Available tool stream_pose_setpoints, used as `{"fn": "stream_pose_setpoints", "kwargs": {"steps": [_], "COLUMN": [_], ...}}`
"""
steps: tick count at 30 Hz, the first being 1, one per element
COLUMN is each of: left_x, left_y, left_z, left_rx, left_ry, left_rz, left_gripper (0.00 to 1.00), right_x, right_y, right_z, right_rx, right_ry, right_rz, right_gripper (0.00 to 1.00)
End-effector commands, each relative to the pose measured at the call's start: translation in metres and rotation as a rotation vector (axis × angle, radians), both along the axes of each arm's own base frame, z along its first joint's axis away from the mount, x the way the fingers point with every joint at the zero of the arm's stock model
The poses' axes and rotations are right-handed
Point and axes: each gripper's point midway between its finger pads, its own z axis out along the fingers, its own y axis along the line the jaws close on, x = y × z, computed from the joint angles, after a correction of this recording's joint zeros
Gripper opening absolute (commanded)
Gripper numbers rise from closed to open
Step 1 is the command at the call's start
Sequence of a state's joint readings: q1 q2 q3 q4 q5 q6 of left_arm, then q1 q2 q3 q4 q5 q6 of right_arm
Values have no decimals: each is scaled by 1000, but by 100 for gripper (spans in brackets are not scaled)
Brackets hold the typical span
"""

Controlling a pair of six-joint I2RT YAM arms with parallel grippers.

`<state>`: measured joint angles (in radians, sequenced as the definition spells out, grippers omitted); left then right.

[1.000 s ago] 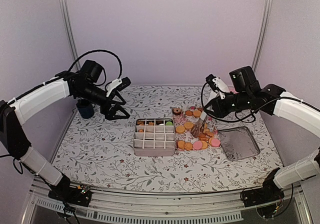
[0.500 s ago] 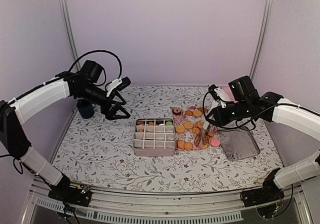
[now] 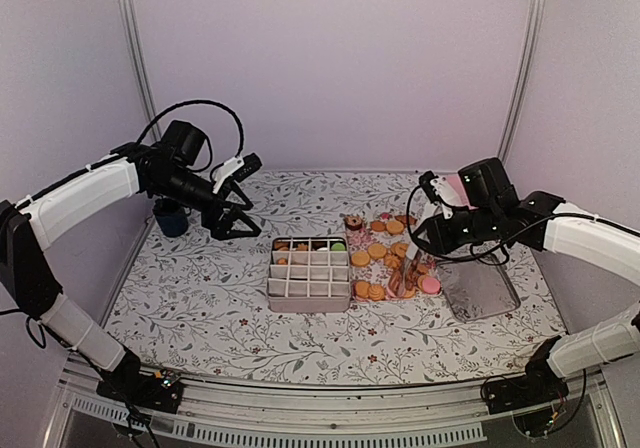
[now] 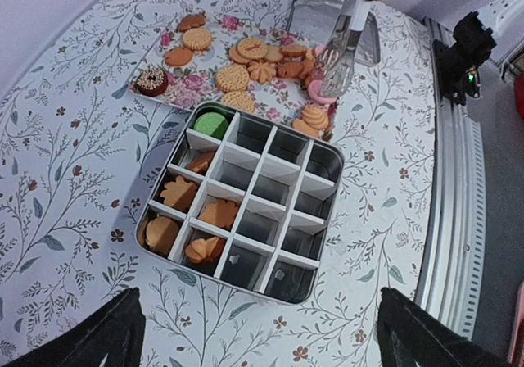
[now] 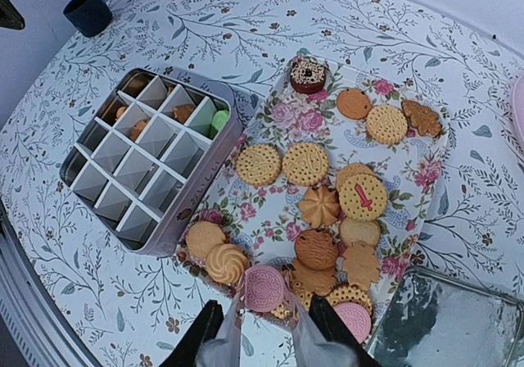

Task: Pack the cookies
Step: Pick up the fake cookies from the plate.

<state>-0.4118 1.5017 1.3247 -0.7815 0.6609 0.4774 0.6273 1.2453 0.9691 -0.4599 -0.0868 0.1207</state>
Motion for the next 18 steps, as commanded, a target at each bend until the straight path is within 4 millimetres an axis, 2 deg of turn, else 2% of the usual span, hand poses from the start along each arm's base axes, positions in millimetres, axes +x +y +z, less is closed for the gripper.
{"fn": "stream_pose_setpoints", "kwargs": {"steps": [1, 6, 18], "left_x": [1, 0, 0], "left_y": [1, 1, 2], "left_z": [6, 5, 6], "left_rx": [-17, -18, -15], "left_ry": [-13, -10, -20], "left_rz": [3, 2, 3], "left_gripper": [99, 99, 99], "right_x": [3, 3, -4], "right_y": [-8, -10, 7], "right_z": [18, 28, 6], "right_rx": [18, 19, 82], "right_ry": [-59, -84, -10], "right_rz": [-36, -36, 22], "right_gripper": [36, 38, 38]}}
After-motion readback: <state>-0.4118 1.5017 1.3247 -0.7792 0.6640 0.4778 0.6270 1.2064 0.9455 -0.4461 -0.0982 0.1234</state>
